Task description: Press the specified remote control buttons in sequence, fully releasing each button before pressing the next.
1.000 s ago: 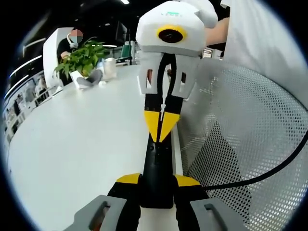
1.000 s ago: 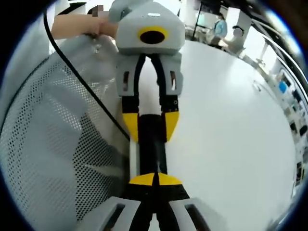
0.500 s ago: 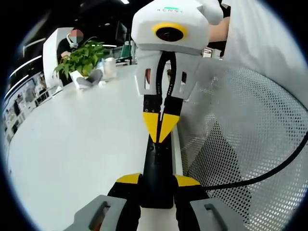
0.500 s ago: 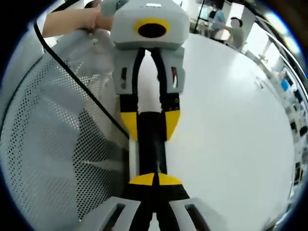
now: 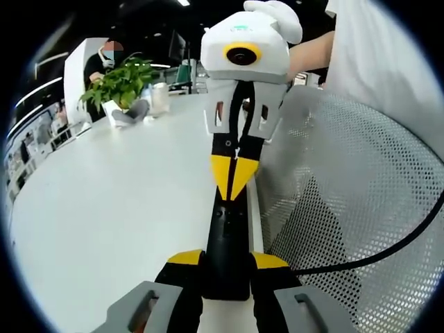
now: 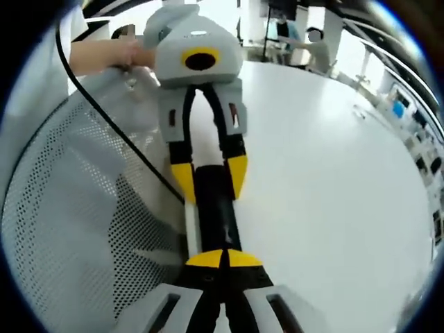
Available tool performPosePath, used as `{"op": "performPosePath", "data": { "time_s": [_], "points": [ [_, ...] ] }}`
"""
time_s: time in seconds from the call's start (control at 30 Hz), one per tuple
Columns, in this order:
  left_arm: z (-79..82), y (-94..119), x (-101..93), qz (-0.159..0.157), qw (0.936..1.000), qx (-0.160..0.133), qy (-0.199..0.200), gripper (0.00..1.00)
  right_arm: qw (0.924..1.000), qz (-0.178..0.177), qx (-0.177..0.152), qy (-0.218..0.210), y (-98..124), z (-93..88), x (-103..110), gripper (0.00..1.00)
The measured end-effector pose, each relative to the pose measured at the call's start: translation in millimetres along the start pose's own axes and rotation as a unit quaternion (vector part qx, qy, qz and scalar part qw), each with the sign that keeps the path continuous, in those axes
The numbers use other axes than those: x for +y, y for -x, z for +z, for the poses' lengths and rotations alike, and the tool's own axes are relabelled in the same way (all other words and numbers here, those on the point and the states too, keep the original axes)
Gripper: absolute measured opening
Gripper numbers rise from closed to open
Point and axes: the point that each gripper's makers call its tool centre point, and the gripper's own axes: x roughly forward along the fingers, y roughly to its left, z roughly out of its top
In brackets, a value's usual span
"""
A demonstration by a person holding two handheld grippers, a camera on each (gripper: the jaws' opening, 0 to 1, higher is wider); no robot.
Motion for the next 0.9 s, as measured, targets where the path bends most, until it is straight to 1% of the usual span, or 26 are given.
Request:
{"op": "performPosePath", "data": {
  "time_s": [0.17,0.27,0.4,0.57,0.67,0.8,0.9],
  "points": [
    [-0.1,-0.2,0.1,0.000,1.0000,0.000,0.000,0.25,0.9998,0.000,-0.007,-0.019,0.2,-0.7,-0.4,0.00],
    [-0.2,-0.3,0.0,0.001,1.0000,0.001,-0.002,0.25,0.9999,0.001,0.007,-0.009,-0.9,0.5,0.1,0.00],
    [-0.4,-0.4,0.0,0.001,1.0000,0.003,-0.004,0.25,0.9996,0.007,0.025,-0.014,-1.6,0.7,-0.8,0.00],
    [-0.5,-0.5,-0.2,0.001,1.0000,0.004,-0.006,0.25,0.9982,0.016,0.057,-0.002,-2.9,0.6,-0.2,0.00],
    [-0.6,-0.5,-0.1,0.001,1.0000,0.004,-0.006,0.25,0.9975,0.017,0.068,0.009,-3.1,-0.3,0.1,0.00],
    [-0.5,-0.5,-0.1,0.001,1.0000,0.004,-0.006,0.25,0.9981,0.014,0.059,-0.003,-1.9,-1.5,-0.6,0.00],
    [-0.5,-0.5,0.0,0.001,1.0000,0.004,-0.006,0.25,0.9992,0.006,0.038,0.002,-0.8,-1.9,0.2,0.00]
  ]
}}
